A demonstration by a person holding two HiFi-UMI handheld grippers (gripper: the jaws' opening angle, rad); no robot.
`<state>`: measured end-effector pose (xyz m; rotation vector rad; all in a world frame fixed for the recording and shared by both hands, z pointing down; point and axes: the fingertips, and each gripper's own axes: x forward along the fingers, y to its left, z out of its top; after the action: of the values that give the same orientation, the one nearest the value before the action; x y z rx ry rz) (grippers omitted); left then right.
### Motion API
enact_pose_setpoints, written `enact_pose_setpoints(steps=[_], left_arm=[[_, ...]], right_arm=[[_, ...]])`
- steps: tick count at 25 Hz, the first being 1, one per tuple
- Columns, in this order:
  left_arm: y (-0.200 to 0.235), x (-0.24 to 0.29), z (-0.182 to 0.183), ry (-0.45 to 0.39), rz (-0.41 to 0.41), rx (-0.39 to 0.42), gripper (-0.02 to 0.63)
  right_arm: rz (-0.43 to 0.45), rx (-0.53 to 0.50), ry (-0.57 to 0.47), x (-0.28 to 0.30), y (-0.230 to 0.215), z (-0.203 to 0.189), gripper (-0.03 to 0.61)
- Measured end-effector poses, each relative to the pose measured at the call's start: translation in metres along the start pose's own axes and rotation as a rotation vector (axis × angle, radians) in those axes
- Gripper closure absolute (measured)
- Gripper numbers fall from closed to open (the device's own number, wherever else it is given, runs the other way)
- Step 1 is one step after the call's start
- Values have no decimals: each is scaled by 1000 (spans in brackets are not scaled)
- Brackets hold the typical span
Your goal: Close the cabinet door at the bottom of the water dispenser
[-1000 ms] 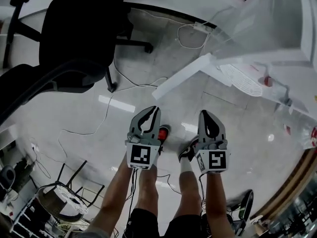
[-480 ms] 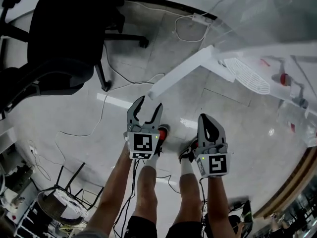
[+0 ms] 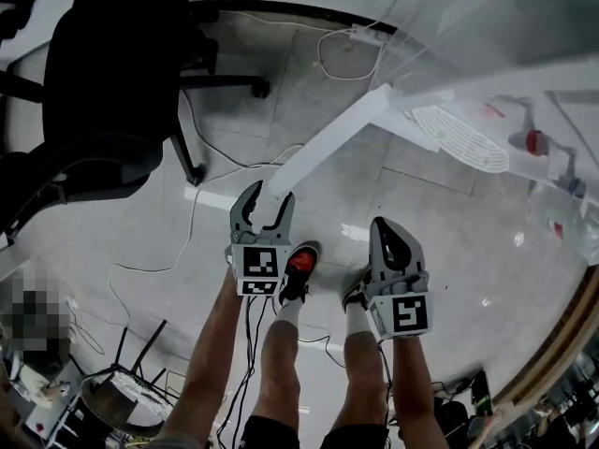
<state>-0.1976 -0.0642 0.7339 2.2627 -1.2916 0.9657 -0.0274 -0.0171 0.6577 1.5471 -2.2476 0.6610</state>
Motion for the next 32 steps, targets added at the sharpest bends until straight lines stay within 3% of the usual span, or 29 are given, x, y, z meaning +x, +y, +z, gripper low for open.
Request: enact_pose_setpoints(steps=[4,9,14,32], left_arm=[[-2,2,4,-12,8,13,405],[-9,0,2,-13,16,19,410],[-23,-6,-3,-7,-2,26,417],[-116,-22,-14,5,-145,67,431]], right_arm=[[-16,8,4,-6,-9,-5,566],[-43,30,34,-19,-18,-18,566],[-64,41,-8,-31,-23,-18,566],[-138,117,-5,-84,-44,-48,566]])
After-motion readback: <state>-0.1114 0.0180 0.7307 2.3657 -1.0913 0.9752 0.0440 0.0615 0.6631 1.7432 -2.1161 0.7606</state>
